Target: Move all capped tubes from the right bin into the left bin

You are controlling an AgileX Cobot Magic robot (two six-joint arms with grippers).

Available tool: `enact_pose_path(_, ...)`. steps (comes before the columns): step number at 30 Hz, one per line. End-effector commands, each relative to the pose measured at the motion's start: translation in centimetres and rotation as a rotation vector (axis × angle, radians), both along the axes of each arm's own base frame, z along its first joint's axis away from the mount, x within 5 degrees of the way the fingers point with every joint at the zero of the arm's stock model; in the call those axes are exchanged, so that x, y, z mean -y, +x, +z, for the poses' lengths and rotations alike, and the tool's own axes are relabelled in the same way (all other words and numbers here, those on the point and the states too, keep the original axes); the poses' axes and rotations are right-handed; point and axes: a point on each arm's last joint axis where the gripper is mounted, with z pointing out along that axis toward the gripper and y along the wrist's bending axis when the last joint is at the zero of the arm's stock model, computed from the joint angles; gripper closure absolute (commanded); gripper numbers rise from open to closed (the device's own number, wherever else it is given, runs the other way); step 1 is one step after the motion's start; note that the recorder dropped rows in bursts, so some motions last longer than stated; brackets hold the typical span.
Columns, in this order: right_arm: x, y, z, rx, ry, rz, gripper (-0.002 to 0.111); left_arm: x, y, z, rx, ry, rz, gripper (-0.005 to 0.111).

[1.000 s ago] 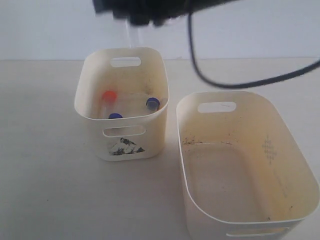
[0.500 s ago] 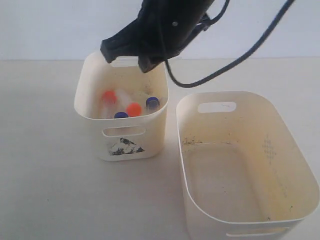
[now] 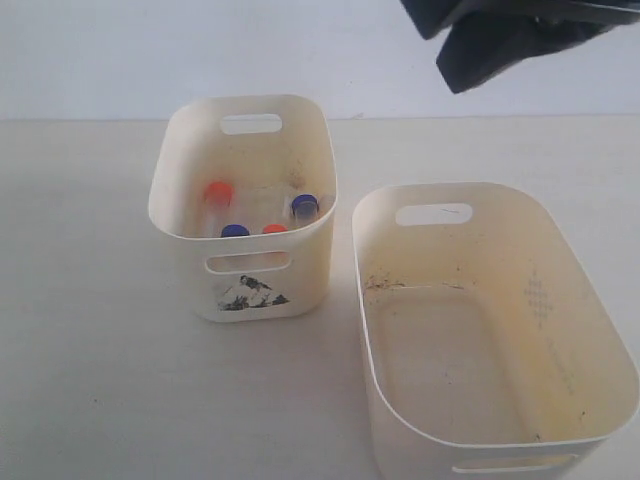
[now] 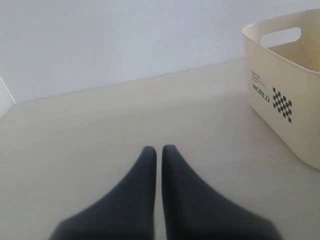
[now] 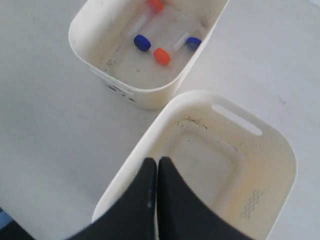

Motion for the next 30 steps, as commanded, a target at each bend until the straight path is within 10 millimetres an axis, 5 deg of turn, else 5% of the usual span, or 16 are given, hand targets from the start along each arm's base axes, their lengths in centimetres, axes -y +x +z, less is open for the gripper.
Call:
enact_pose_path(1, 0.4, -0.7, 0.2, -0.018, 0.01, 0.001, 0.108, 0.0, 0.0, 0.2, 0.012, -0.017, -0.001, 0.102)
enact_pose_path(21, 0.2, -0.1, 0.9, 0.086, 0.044, 0.015, 0.108, 0.0, 0.0, 0.2, 0.012, -0.017, -0.001, 0.102)
enact_pose_path(30, 5.0, -4.7, 2.8, 0.376, 0.162, -0.034, 0.108, 0.0, 0.0, 0.2, 0.012, -0.017, -0.001, 0.102)
